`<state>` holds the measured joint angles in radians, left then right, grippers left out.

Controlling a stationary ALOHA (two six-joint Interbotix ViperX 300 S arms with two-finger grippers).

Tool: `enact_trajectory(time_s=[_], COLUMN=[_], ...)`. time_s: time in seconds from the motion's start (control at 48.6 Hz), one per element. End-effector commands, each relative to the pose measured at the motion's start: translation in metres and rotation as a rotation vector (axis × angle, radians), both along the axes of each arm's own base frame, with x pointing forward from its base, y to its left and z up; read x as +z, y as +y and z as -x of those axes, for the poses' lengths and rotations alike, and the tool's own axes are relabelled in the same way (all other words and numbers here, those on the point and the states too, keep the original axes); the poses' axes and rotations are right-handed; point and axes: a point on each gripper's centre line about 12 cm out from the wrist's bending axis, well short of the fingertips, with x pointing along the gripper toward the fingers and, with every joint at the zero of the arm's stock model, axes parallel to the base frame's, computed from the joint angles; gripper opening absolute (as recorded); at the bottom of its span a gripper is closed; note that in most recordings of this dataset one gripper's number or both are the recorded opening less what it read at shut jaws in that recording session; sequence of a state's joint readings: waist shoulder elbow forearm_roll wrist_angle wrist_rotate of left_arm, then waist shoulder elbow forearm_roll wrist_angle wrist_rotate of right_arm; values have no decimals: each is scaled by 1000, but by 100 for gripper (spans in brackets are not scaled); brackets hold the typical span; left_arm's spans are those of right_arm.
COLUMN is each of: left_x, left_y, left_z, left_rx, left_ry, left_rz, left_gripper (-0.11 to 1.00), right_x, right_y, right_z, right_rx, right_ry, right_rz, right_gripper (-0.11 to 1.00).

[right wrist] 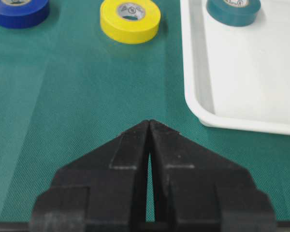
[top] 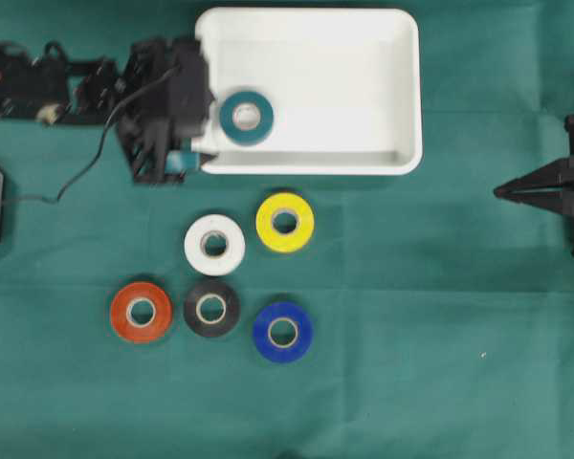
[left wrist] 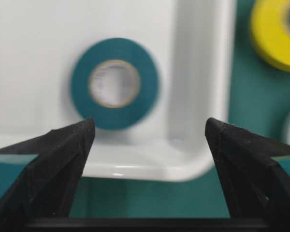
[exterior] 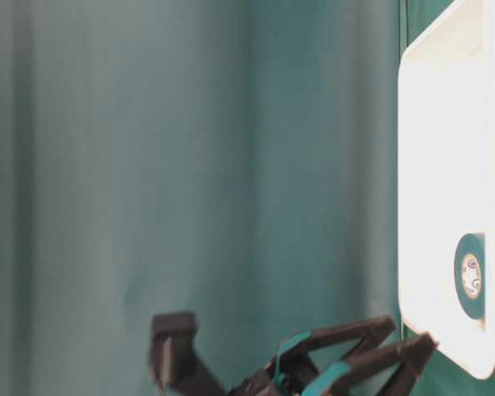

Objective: Put the tape into the white case with the left arm.
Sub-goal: 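Release the teal tape and withdraw the left gripper leftward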

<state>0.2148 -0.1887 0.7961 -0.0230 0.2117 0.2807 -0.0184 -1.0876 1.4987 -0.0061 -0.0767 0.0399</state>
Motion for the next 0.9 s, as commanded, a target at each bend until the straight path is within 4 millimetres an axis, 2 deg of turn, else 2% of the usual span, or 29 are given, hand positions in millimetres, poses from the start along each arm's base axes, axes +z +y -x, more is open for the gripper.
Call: enact_trajectory(time_s=[0.0,0.165,0.329,0.679,0.884], left_x=[20,29,29,30,29], left_y=[-16,-38,-51,-73,-78], left_z=[4,17,35,72,92], left_rx=[-39,-62,-46,-112,-135], left_ry=[-66,-106,-122,-156,-166], left_rz=[-6,32,91,108,110], left_gripper=[97,97,97,97,97], right_x=[4,4,4,4,4], right_y=[0,0,0,0,0], right_z=[-2,-3,-2,-2,-2], right_rx=[0,1,-1,-1,-1], right_ry=[-11,-12,-11,-12,-11], right_rz=[0,2,0,0,0], right_gripper=[-9,-9,-9,-9,-9])
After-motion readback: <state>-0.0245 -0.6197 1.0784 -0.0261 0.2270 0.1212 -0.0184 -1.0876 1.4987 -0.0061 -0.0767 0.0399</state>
